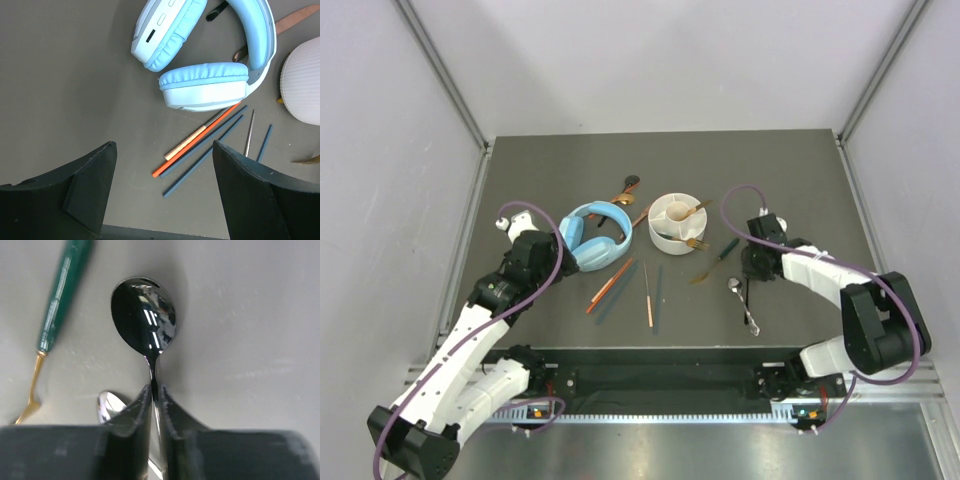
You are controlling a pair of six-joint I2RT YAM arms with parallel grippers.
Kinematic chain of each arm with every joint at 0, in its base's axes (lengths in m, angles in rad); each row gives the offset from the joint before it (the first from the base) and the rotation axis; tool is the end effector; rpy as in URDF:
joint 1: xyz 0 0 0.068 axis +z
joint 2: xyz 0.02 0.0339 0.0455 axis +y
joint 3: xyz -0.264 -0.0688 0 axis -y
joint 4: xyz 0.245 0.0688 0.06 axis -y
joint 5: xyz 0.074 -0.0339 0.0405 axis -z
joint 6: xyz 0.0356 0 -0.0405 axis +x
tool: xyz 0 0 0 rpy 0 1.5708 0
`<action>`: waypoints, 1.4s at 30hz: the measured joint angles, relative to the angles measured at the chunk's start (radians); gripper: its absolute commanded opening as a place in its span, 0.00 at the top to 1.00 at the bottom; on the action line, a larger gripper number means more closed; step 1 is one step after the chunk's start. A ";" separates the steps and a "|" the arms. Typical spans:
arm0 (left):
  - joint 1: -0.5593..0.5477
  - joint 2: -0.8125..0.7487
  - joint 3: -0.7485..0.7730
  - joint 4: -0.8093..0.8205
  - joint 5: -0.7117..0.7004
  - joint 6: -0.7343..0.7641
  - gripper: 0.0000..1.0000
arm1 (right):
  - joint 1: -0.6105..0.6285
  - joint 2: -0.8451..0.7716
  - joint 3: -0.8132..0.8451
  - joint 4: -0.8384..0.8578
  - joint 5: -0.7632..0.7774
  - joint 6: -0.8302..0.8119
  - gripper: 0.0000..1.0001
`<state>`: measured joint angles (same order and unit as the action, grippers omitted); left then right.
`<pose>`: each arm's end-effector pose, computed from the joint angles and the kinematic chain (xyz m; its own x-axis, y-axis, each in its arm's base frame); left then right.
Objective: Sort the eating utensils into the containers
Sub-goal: Pick up the spoon from the center of the board.
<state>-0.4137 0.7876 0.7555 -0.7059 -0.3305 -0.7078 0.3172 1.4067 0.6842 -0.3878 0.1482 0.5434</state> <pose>0.1513 -0.0538 0.2802 -0.5724 -0.4203 -0.7041 -0.2787 0.9072 -0.3151 0.2381 0.0726 0.1591 -0.8558 0.2573 -0.4488 0.2294 0.9663 0.1165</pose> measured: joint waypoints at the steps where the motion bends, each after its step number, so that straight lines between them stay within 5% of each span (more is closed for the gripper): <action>1: 0.000 0.000 0.000 0.000 0.000 0.000 0.18 | 0.000 0.004 0.002 0.013 -0.005 0.000 1.00; 15: 0.000 0.000 0.034 -0.005 -0.010 0.008 0.18 | -0.004 0.004 0.005 0.023 -0.026 0.012 1.00; 28: 0.000 0.000 0.035 -0.006 -0.018 0.012 0.18 | -0.004 -0.111 0.086 -0.183 0.077 0.010 1.00; 42: 0.000 0.000 0.035 -0.005 -0.014 0.011 0.18 | -0.004 -0.150 0.127 -0.151 0.191 -0.040 1.00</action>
<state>-0.4137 0.7876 0.7910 -0.7113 -0.3447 -0.6968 0.3130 1.2564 0.8112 -0.5388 0.3389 0.5030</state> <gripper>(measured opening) 0.821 0.014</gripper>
